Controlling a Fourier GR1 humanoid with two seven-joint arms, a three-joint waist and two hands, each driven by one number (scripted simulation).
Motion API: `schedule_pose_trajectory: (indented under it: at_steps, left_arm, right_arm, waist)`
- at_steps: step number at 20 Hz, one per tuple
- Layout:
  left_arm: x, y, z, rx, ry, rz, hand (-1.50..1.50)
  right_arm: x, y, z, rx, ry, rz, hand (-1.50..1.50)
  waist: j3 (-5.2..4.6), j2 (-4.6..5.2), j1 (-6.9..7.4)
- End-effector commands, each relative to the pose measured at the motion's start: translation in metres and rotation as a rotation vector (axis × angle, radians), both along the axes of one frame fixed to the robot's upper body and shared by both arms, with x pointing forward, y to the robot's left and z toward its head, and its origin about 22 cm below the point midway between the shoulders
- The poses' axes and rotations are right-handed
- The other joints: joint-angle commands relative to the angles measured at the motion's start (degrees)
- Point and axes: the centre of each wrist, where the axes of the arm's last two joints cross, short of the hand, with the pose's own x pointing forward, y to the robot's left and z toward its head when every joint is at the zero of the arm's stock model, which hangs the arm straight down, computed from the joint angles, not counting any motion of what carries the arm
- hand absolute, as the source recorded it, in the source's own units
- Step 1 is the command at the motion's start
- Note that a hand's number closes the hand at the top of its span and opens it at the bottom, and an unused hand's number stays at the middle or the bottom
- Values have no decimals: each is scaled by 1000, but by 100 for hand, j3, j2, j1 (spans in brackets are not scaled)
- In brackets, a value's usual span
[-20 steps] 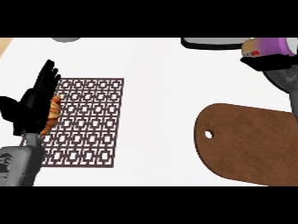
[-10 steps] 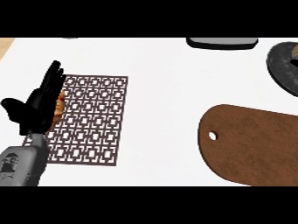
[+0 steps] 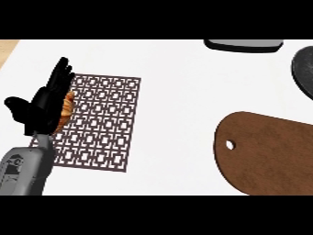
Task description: Pick the can from the cutting board and place it in the pan
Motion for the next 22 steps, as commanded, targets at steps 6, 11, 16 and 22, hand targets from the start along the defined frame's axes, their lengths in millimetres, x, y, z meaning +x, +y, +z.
schedule_pose_trajectory:
  at_steps: [6,11,16,22]
  left_arm:
    - [3,-3,8,-2,-8,-20,0]
    - [2,1,5,-9,-13,-9,0]
    - [-1,-1,-6,-11,4,-7,0]
    - [-3,17,-2,4,-7,34,0]
  right_arm:
    - [-10,-7,-33,357,123,65,-150]
    - [-24,-20,-40,432,122,146,-150]
    - [-20,-16,-38,429,-51,184,-150]
    - [-30,-25,-46,554,-294,175,-150]
  waist:
    - [25,30,102]
    - [26,39,52]
    - [18,1,-1]
    - [5,-66,-115]
